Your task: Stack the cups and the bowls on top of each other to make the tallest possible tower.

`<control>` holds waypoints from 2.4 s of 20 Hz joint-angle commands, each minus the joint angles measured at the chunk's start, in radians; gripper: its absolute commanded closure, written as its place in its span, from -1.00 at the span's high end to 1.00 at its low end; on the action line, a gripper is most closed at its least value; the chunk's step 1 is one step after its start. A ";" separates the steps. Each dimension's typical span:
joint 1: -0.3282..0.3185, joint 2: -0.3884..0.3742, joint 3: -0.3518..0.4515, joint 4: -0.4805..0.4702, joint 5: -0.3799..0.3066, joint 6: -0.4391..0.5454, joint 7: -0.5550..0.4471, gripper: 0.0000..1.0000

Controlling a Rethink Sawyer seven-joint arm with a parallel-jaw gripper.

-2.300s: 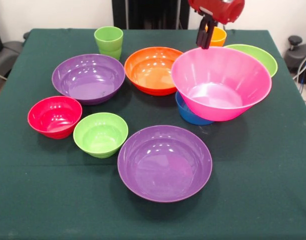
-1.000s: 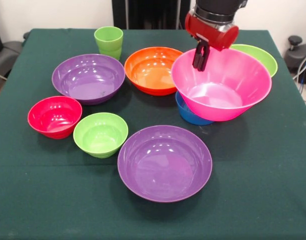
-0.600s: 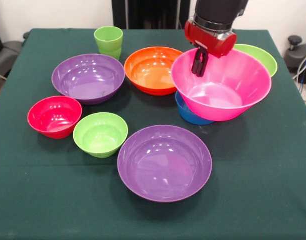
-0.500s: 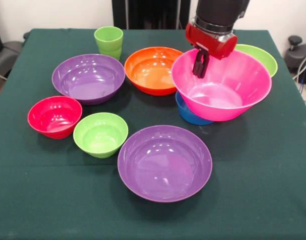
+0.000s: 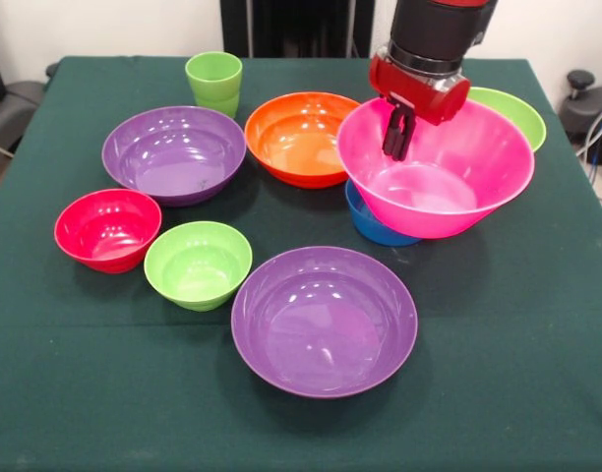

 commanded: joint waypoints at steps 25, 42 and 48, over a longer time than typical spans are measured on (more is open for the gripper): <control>-0.056 -0.059 0.110 0.065 -0.041 -0.033 0.037 -1.00; -0.075 -0.066 0.142 0.047 -0.023 -0.016 0.025 -1.00; -0.031 0.004 0.116 -0.043 -0.011 0.016 0.039 -1.00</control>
